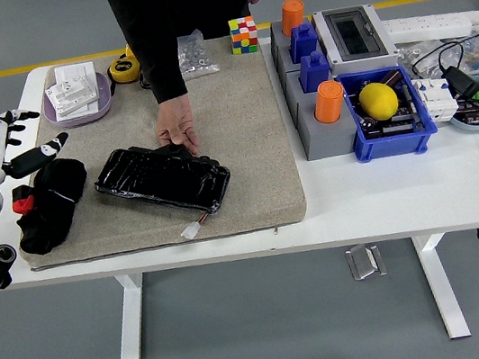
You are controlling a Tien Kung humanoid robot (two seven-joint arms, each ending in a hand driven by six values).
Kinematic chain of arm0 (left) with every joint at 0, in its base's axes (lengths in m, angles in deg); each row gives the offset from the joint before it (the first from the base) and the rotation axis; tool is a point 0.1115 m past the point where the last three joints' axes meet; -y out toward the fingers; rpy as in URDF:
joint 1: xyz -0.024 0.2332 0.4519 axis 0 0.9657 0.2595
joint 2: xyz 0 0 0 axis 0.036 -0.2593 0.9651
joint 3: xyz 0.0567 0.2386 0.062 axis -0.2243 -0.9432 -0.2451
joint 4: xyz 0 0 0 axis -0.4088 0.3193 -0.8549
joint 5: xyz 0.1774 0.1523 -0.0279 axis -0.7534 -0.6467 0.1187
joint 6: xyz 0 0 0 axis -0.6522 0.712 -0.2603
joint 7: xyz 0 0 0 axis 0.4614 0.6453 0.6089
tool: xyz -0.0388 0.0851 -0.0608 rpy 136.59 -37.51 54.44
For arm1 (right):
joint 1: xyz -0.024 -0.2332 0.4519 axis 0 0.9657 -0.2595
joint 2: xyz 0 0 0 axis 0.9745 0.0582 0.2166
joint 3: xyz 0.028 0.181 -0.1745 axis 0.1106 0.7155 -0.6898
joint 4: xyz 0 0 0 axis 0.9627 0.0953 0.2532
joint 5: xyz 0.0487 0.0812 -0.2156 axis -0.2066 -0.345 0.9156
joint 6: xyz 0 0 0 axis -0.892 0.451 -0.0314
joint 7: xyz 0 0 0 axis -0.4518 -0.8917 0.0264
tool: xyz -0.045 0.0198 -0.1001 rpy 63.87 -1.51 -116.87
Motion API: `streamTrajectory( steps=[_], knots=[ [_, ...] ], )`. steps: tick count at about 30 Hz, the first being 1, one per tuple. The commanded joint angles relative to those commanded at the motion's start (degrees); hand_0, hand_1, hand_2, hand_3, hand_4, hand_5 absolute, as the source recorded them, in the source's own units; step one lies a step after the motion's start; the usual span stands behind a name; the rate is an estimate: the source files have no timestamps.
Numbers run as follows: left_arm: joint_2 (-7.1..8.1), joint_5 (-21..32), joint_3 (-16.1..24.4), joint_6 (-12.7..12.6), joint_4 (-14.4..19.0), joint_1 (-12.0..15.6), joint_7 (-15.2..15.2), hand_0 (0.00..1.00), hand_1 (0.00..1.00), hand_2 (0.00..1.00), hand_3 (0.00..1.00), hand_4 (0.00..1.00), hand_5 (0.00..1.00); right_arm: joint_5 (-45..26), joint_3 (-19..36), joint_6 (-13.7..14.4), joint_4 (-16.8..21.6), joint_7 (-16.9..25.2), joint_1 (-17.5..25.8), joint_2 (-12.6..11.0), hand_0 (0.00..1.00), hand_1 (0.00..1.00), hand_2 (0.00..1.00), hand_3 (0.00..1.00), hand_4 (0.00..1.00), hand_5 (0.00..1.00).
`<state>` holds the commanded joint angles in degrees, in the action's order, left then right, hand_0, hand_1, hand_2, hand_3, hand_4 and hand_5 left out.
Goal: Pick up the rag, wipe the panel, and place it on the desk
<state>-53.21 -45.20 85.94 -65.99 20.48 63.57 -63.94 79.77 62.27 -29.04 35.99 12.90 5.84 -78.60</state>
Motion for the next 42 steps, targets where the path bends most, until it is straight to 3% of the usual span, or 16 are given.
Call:
streamTrajectory(
  steps=[6,14,20,22,31,42],
  knots=[
    [-0.11,3.57,2.02,-0.27,4.21,1.27,-0.76,0.575,0.748,0.802,0.754,0.872,0.477,0.5,0.21,0.17,0.0,0.06,0.16,0.55,0.721,0.628,0.669,0.583,0.971,0.547],
    [0.06,6.75,2.99,0.11,6.27,2.44,-1.59,0.577,0.743,0.794,0.76,0.869,0.482,0.87,-0.06,0.35,0.0,0.2,-0.04,1.19,0.721,0.628,0.669,0.583,0.971,0.547],
    [-0.38,10.7,4.56,-1.83,7.8,4.1,-5.25,0.576,0.735,0.778,0.754,0.865,0.487,1.07,-0.55,0.31,0.0,0.31,0.12,1.49,0.723,0.628,0.669,0.583,0.971,0.547],
    [-0.76,12.42,5.33,-2.27,8.54,4.7,-6.41,0.566,0.713,0.758,0.709,0.857,0.489,1.28,-0.53,0.25,0.0,0.29,0.27,1.55,0.72,0.628,0.669,0.582,0.971,0.547],
    [-1.93,23.11,6.82,-2.38,11.54,6.54,-10.43,0.564,0.706,0.749,0.672,0.841,0.466,1.5,-1.37,0.01,0.0,0.2,0.53,1.33,0.721,0.628,0.669,0.583,0.971,0.546],
    [-1.32,26.48,7.29,-1.72,13.35,6.98,-10.15,0.566,0.707,0.746,0.663,0.838,0.464,1.26,-2.14,-0.14,0.0,0.16,0.58,1.03,0.723,0.628,0.67,0.583,0.972,0.546]
  ],
)
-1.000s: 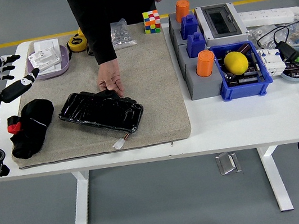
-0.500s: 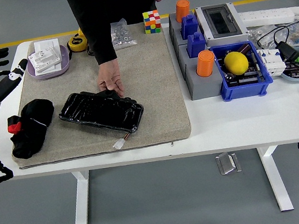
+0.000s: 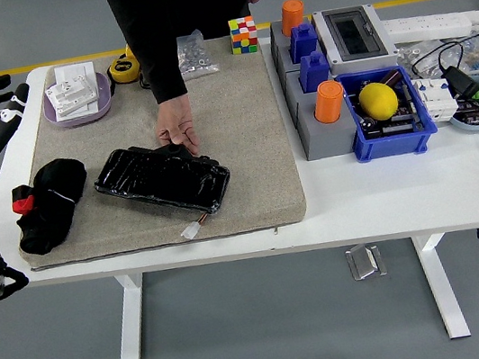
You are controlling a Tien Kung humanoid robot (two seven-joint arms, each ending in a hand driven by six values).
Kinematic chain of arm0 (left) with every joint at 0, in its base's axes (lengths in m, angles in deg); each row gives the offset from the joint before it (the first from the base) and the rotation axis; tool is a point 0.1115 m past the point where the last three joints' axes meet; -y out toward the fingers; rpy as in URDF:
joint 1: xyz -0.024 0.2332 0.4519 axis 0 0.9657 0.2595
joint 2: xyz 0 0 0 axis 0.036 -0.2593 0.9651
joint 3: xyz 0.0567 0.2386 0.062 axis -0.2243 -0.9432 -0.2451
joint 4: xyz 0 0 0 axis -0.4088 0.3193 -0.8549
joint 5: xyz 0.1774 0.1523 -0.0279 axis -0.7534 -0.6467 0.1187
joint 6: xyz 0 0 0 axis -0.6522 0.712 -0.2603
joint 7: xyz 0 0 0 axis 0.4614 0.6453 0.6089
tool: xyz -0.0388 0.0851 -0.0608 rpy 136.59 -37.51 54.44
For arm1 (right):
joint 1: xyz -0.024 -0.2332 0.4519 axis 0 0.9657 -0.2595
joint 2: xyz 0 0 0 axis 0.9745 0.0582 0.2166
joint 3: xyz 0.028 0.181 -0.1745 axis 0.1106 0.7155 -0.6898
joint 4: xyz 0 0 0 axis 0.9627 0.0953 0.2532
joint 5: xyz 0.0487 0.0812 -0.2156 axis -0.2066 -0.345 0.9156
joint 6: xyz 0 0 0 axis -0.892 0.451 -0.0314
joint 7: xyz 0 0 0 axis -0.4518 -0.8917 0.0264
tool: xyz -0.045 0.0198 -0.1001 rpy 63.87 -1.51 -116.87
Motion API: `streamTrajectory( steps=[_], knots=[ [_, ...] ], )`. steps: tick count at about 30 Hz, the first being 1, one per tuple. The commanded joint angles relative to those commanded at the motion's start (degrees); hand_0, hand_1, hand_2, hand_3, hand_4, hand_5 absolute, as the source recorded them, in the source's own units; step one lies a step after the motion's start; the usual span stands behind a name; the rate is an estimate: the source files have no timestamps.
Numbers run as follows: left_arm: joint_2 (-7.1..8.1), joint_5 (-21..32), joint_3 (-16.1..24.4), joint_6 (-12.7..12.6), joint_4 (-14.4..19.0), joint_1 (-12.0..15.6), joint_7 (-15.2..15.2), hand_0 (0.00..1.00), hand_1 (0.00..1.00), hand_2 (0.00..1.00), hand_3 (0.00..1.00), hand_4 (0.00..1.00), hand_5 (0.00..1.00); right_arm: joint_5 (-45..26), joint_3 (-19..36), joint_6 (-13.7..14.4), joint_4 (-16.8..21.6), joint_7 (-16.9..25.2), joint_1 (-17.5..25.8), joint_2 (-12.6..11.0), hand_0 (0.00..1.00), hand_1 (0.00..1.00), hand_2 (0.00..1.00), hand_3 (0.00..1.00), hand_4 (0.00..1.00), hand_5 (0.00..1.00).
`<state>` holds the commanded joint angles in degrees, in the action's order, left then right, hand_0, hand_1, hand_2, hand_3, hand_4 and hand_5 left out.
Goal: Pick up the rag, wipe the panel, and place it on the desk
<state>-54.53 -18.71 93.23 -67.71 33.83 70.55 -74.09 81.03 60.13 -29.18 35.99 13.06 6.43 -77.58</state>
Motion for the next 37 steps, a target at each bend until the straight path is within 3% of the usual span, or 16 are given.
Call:
streamTrajectory(
  steps=[5,10,37],
  knots=[
    [-0.14,1.53,0.01,0.29,0.37,-0.01,0.01,0.571,0.709,0.746,0.651,0.828,0.457,-0.27,-0.21,0.04,0.0,0.04,-0.1,0.2,0.721,0.629,0.67,0.583,0.972,0.546],
    [0.12,6.24,-0.41,0.96,0.85,0.0,-0.26,0.577,0.71,0.747,0.628,0.805,0.426,-0.62,-0.39,0.1,0.0,0.18,-0.16,0.46,0.722,0.629,0.67,0.584,0.973,0.547],
    [0.55,14.55,-1.9,2.65,-0.32,-0.75,-1.22,0.589,0.713,0.742,0.609,0.802,0.398,-3.6,-2.35,0.29,0.0,0.81,-0.19,0.92,0.722,0.629,0.67,0.583,0.974,0.55]
  ],
)
